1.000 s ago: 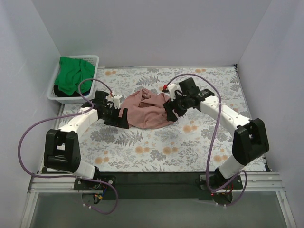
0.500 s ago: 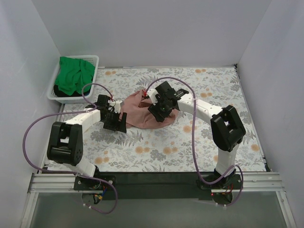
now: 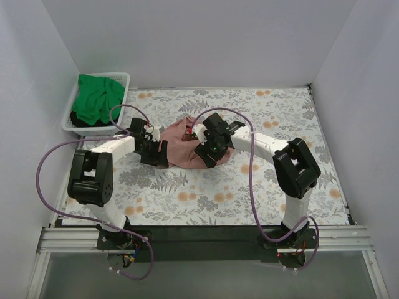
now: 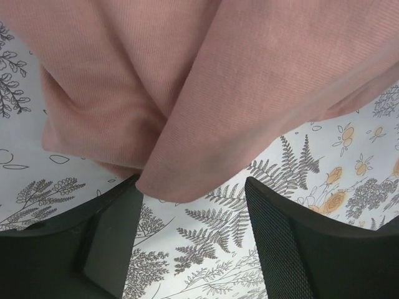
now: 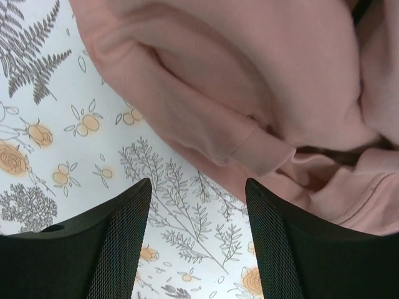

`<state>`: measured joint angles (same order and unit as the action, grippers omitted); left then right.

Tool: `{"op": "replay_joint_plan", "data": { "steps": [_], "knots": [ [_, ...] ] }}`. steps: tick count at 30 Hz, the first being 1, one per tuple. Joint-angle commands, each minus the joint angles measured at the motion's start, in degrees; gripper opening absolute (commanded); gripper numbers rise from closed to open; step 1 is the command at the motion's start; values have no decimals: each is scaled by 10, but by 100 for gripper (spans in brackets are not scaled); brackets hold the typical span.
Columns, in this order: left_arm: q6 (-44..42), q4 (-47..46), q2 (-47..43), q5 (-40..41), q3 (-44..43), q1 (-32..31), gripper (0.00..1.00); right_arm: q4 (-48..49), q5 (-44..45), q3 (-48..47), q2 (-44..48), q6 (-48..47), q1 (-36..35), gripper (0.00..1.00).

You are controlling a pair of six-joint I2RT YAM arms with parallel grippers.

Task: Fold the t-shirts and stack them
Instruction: Flatten the tshirt out

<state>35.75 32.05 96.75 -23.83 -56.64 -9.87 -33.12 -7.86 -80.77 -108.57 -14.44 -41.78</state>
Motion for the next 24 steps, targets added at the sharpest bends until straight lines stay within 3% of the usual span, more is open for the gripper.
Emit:
{"op": "replay_joint_plan", "data": {
  "steps": [1,3,4,10,13,15,18,20,23,24],
  "knots": [
    [5,-10,19,-4,-7,3,61,1,-7,8,48,0,7,70],
    [6,-9,26,-7,-13,3,54,2,-10,9,50,0,13,70],
    [8,-9,29,-7,-15,3,45,3,-9,9,49,0,19,68],
    [20,-1,51,-15,-37,3,38,24,-14,13,9,-11,30,63],
    [22,-1,52,-13,-40,4,30,36,-22,18,-10,-12,32,63],
    [22,3,51,-8,-44,6,17,41,-26,19,-19,-13,34,61],
    [24,15,45,-9,-53,21,0,42,-42,19,-23,-15,37,47],
    [20,27,37,-14,-61,29,0,40,-54,22,-21,-18,40,37],
    [8,51,26,-17,-78,43,0,39,-68,21,-9,-21,49,5],
    [3,60,20,-19,-84,49,0,39,-73,21,-5,-22,57,1]
  ]
}}
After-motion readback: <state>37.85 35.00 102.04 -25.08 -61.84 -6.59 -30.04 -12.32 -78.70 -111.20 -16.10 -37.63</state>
